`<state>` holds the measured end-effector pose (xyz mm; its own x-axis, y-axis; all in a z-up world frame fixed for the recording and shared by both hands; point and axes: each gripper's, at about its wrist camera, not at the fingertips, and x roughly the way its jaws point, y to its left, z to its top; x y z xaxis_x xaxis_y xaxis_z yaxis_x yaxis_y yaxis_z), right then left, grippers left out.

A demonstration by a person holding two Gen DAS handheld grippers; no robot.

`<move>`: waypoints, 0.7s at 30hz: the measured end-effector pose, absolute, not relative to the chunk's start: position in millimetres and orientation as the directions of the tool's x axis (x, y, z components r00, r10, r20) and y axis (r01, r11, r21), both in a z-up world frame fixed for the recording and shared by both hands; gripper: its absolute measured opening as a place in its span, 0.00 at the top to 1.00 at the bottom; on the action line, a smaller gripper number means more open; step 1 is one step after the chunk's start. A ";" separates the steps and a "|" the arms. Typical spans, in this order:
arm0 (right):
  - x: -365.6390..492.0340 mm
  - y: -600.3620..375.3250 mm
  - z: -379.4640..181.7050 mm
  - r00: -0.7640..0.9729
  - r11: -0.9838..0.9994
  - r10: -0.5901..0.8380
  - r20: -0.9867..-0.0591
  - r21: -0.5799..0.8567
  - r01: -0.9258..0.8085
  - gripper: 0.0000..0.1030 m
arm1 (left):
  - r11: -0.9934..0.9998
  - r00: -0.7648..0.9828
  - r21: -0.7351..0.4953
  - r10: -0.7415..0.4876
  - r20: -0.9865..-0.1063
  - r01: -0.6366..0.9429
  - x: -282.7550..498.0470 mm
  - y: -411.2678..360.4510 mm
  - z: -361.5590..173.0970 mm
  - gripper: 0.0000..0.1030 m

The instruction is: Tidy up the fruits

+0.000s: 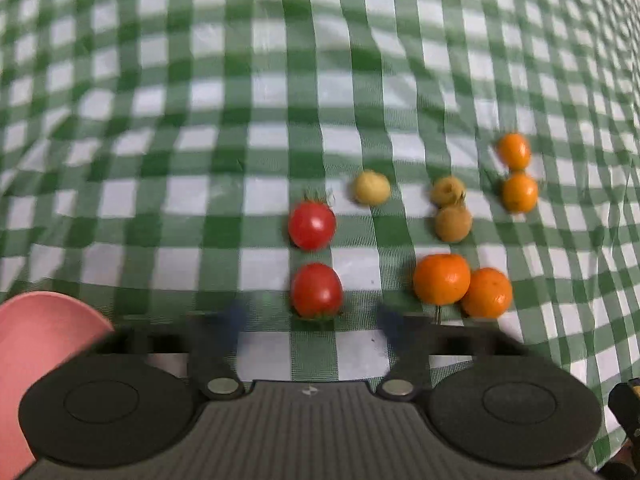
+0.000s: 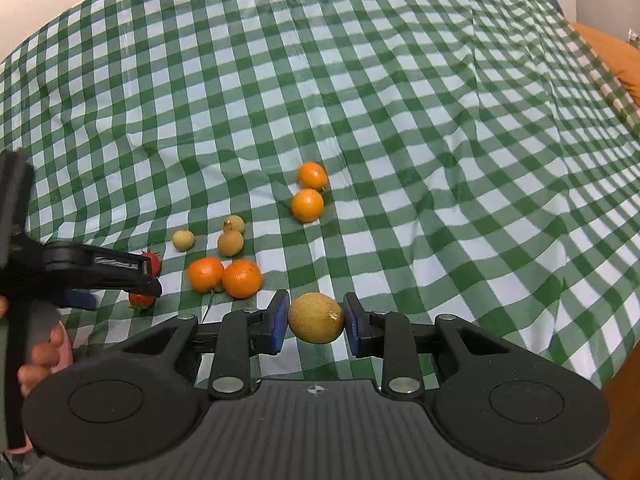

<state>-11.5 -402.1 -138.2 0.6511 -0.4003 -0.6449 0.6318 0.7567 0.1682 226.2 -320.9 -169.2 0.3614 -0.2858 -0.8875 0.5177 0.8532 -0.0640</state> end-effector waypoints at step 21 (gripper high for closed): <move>52.9 -254.9 -95.6 0.775 0.935 -0.113 -0.622 0.197 0.295 0.70 | 0.931 0.545 -0.123 -0.304 -0.781 0.344 145.8 -123.6 -89.6 1.00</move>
<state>52.9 -254.9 -95.6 0.7750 -0.1133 -0.6217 0.2947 0.9350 0.1971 145.8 -123.6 -89.6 0.5451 -0.3041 -0.7813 0.3436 0.9311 -0.1226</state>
